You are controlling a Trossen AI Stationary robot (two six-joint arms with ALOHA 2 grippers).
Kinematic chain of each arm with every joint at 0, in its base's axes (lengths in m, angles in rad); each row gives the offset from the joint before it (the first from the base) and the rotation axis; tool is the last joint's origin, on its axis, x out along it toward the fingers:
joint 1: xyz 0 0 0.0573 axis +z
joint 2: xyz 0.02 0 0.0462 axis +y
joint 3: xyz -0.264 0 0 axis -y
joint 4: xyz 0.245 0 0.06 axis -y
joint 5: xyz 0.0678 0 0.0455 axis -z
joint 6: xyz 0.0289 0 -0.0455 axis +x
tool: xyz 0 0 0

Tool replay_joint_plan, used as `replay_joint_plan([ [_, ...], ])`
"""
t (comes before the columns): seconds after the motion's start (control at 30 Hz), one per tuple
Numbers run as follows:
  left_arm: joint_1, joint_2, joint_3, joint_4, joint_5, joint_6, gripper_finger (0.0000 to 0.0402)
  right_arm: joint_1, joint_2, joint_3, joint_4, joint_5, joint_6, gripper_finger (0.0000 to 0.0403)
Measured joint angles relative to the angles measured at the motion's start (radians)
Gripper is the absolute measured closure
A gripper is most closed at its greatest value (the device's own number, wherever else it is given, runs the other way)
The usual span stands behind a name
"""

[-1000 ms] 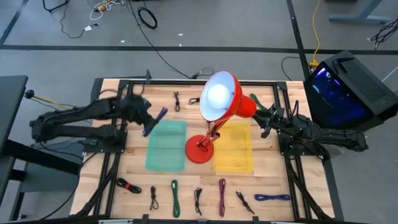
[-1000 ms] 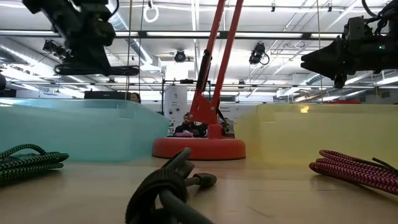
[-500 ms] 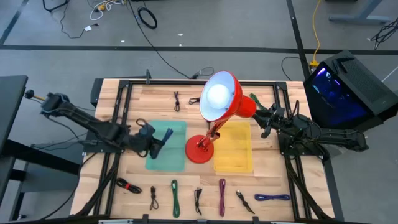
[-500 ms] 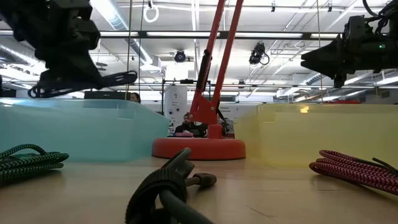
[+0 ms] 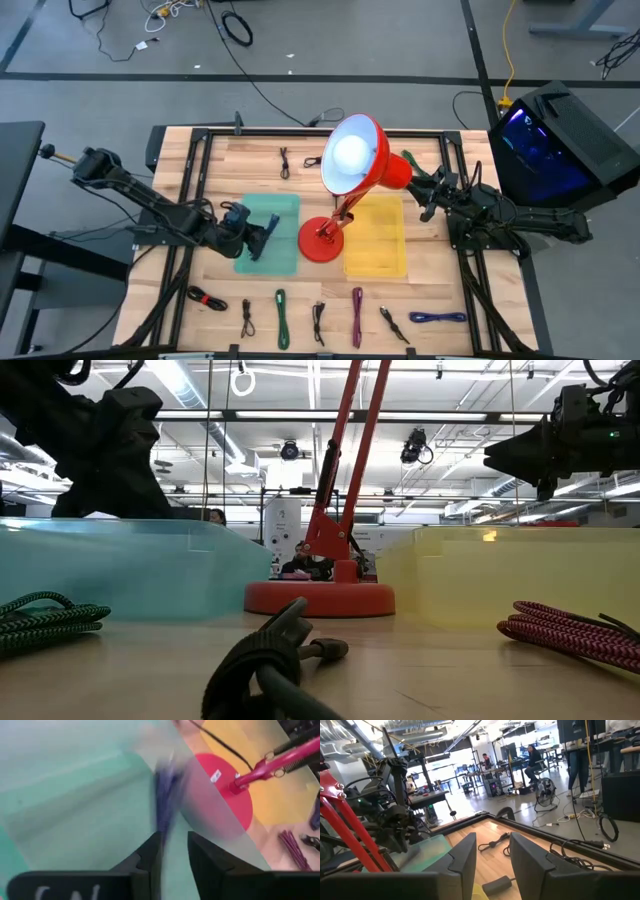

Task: Pick & Place USB Port
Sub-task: Put the top blue patterned charger cable into the blue bin, then put the top left power cord into the yellow bin

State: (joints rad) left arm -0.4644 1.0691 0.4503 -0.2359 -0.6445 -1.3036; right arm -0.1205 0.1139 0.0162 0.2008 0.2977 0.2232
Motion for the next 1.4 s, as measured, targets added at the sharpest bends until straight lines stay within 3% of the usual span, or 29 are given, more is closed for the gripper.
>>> replay_joint_plan([
  [0.27, 0.003, -0.022, 0.0, 0.0, -0.087, 0.239, 0.0263, 0.0, 0.0, 0.0, -0.001, 0.0, -0.022, 0.0282],
  [0.5, 0.003, -0.115, 0.001, 0.013, 0.01, 0.476, 0.0265, 0.0, 0.0, 0.0, 0.0, 0.0, -0.02, 0.0282],
  [0.57, 0.006, -0.152, 0.001, 0.012, -0.058, 0.519, 0.0268, 0.0, 0.0, 0.0, 0.014, 0.0, 0.003, 0.0282],
  [0.67, 0.062, -0.206, 0.002, -0.036, -0.253, 0.588, 0.0273, 0.0, 0.001, 0.0, 0.05, -0.037, 0.037, 0.0282],
  [0.73, 0.156, -0.25, 0.002, -0.09, -0.278, 0.605, 0.0275, 0.0, 0.015, 0.0, 0.072, -0.108, 0.052, 0.0282],
  [0.8, 0.297, -0.285, 0.002, -0.101, -0.177, 0.62, 0.0275, 0.001, 0.036, 0.0, 0.092, -0.142, 0.058, 0.0282],
  [0.97, 0.674, -0.298, 0.002, -0.028, 0.189, 0.758, 0.0275, 0.002, 0.154, 0.0, 0.175, -0.132, 0.049, 0.0282],
  [1.17, 1.108, -0.17, 0.002, 0.147, 0.589, 0.785, 0.0275, 0.002, 0.326, 0.0, 0.378, -0.131, 0.002, 0.0282],
  [1.27, 1.25, -0.054, 0.002, 0.209, 0.782, 0.763, 0.0274, 0.002, 0.401, 0.0, 0.469, -0.129, -0.023, 0.0282],
  [1.4, 1.329, 0.123, 0.039, 0.238, 0.908, 0.741, 0.0259, 0.002, 0.479, 0.0, 0.544, -0.122, -0.043, 0.0282],
])
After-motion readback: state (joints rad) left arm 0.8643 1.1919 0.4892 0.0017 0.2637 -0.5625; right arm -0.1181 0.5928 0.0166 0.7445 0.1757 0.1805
